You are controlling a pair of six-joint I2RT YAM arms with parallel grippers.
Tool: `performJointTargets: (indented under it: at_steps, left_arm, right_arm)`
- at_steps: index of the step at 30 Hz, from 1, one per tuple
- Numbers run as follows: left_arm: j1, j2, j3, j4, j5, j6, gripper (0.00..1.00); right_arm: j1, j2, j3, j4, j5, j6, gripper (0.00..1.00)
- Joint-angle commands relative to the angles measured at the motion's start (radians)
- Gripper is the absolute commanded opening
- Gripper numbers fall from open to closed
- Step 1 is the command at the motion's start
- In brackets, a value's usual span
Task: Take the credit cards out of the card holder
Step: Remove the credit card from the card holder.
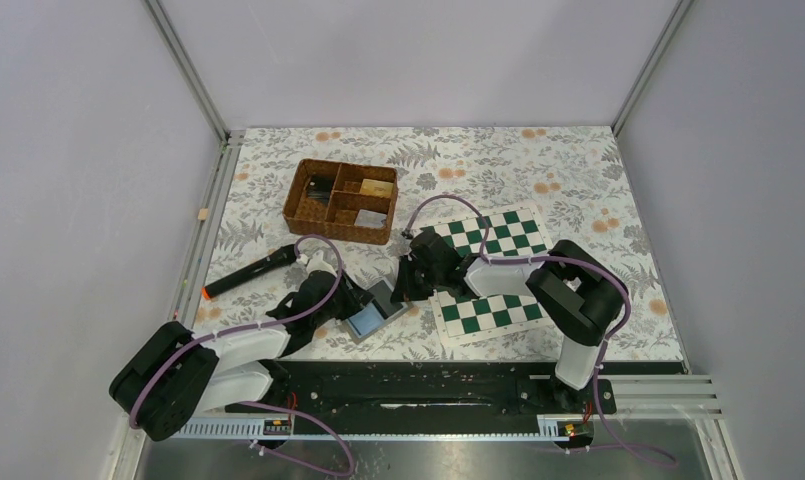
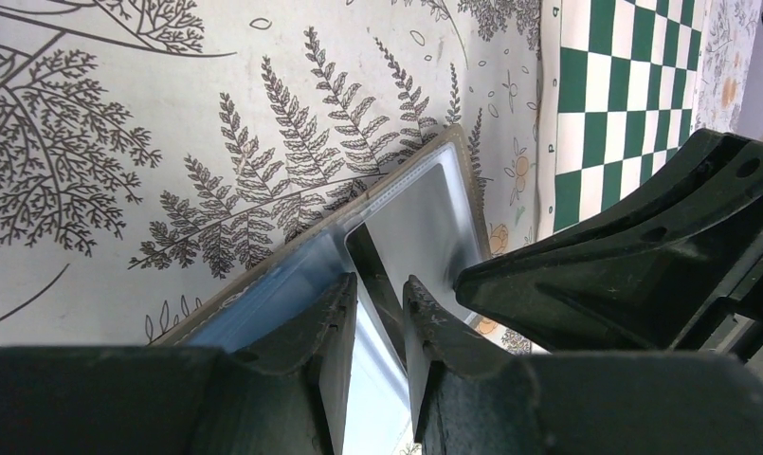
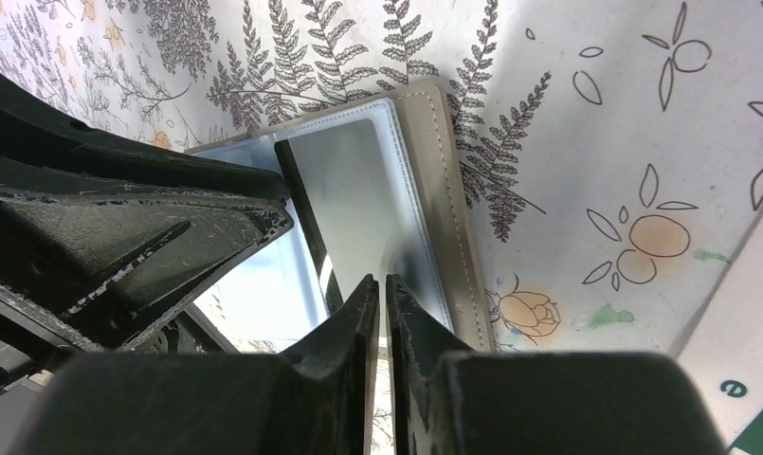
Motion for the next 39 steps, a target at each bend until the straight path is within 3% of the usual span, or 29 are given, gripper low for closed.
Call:
performJointTargets:
  at_steps: [1,10,39]
  left_arm:
    - [-0.003,0.017,0.002,-0.039,-0.058,0.022,0.26]
    - [-0.002,0.034,0.017,-0.055,-0.14,0.041,0.28]
    - [-0.004,0.113,0.03,0.032,-0.109,0.051,0.28]
  right_arm:
    - [-0.02,-0.018,-0.02,-0.019,0.022,-0.009,0.13]
    - [-0.033,-0.009,-0.033,0.008,-0.004,0.013,0.13]
    - [-0.052,0.009,-0.005,-0.021,0.004,0.007,0.13]
